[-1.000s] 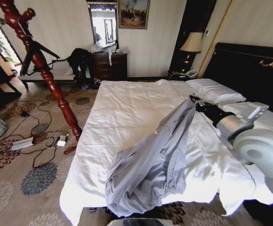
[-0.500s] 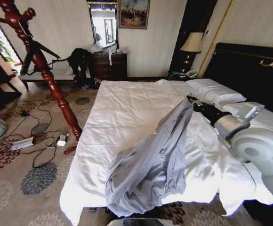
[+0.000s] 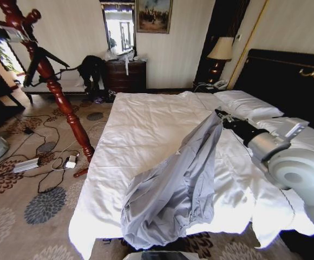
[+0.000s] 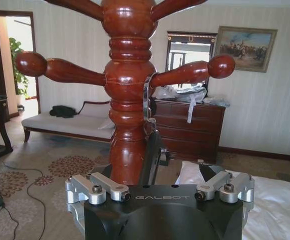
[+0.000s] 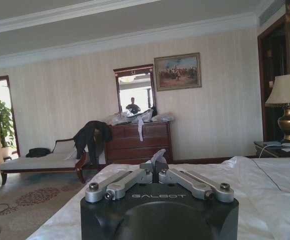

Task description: Pick up the clothes from the bed and hang them on the clothes hanger.

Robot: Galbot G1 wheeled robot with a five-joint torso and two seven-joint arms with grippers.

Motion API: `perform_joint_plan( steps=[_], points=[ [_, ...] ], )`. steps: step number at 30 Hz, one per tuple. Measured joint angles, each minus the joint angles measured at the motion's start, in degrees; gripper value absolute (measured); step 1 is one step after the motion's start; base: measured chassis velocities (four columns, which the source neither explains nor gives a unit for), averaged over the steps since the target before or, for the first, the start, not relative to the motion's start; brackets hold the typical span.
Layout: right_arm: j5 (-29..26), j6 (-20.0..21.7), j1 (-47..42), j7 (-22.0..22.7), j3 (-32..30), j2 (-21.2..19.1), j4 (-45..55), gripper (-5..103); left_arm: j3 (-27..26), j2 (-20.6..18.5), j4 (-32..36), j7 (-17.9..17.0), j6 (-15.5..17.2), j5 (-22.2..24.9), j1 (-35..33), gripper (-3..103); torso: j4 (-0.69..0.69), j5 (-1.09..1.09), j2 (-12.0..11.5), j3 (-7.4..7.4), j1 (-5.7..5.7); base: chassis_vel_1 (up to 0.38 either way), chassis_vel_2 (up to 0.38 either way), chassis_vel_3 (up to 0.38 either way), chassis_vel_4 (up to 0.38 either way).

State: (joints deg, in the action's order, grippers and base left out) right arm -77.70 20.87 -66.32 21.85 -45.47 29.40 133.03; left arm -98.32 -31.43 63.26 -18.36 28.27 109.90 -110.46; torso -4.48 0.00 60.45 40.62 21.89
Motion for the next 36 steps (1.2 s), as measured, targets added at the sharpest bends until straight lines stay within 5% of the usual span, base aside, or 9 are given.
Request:
perform_joint_plan(
  steps=[15, 24, 36],
  points=[
    [1.4, -0.9, -1.0, -0.9, -0.1, -0.3, -1.2, 1, -5.8, -3.2, -6.9, -0.4, 0.1, -1.1, -7.0, 100, 0.05, 0.0, 0.0, -0.01, -0.01, 0.0, 0.0, 0.0, 0.0],
    [-0.1, -0.9, -0.7, 0.2, -1.1, -0.9, -1.3, 1, -12.5, -9.4, -13.7, 0.1, 0.8, -3.1, -14.3, 100, 0.0, 0.0, 0.0, -0.01, -0.01, 0.0, 0.0, 0.0, 0.0],
    [-0.2, -1.7, -0.9, -0.7, -1.2, 0.3, -1.6, 1, -14.0, -14.4, -21.4, 1.2, 0.8, -6.6, -16.8, 100, 0.01, 0.0, 0.0, -0.01, -0.01, 0.0, 0.0, 0.0, 0.0]
  ],
)
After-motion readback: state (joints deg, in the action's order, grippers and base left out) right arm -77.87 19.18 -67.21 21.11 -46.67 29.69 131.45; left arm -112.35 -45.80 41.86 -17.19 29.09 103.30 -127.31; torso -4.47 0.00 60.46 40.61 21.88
